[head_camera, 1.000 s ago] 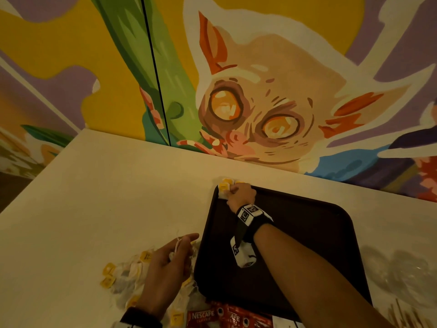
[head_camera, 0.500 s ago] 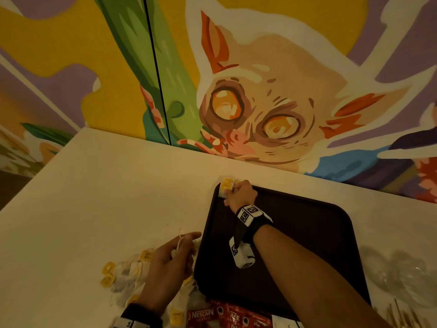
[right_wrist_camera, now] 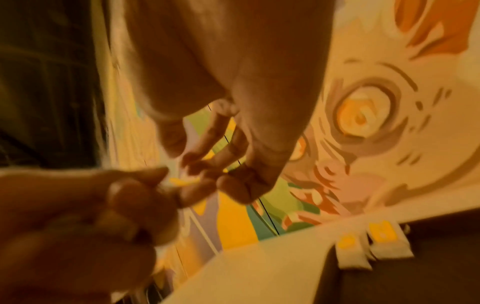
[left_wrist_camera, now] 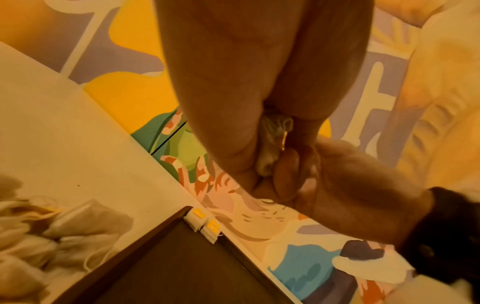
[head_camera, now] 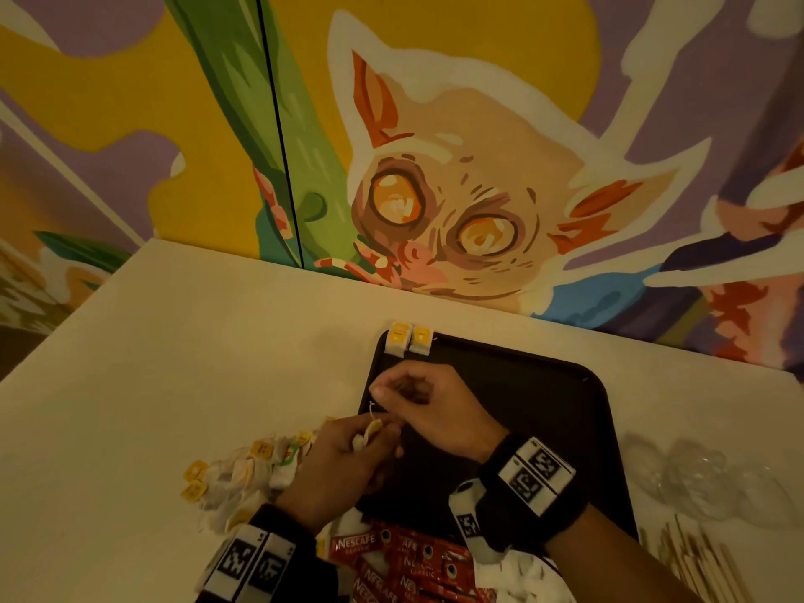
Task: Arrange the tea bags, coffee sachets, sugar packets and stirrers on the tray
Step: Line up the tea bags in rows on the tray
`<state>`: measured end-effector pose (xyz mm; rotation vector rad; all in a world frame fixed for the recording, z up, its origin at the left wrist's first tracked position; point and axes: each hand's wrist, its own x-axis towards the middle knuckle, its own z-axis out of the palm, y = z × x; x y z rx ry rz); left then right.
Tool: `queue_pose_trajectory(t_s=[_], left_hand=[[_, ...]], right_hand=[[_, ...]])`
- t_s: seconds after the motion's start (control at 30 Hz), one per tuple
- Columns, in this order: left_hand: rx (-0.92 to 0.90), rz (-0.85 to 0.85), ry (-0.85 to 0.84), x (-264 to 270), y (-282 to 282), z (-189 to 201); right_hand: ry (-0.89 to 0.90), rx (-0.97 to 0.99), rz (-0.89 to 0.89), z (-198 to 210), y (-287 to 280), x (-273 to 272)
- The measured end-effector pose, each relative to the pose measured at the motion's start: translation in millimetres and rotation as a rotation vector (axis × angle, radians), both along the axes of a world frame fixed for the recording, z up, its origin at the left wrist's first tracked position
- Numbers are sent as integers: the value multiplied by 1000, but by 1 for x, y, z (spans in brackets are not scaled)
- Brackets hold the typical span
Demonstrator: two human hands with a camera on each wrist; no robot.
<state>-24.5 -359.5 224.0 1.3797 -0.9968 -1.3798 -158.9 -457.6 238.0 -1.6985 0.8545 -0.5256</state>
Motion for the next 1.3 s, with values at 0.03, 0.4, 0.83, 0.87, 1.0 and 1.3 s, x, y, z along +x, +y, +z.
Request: queue_pose_trajectory(t_s=[0.03, 0.4, 0.83, 0.87, 1.0, 1.3], left_hand=[[-1, -24, -5, -3, 2, 3], [-74, -92, 15, -24, 30, 18], [33, -25, 20, -21, 40, 20], [3, -35, 23, -20, 40, 24], [-236, -93, -197, -21, 35, 32], [-376, -157, -375, -25, 30, 36]], right_hand=[[0, -6, 36, 9, 7, -5], [66, -131, 77, 28, 47, -47], [100, -206, -46, 43, 56, -77], [116, -208, -33, 44, 56, -79], [134, -203, 36, 46, 59, -81], [-61, 12, -17, 41, 70, -86]])
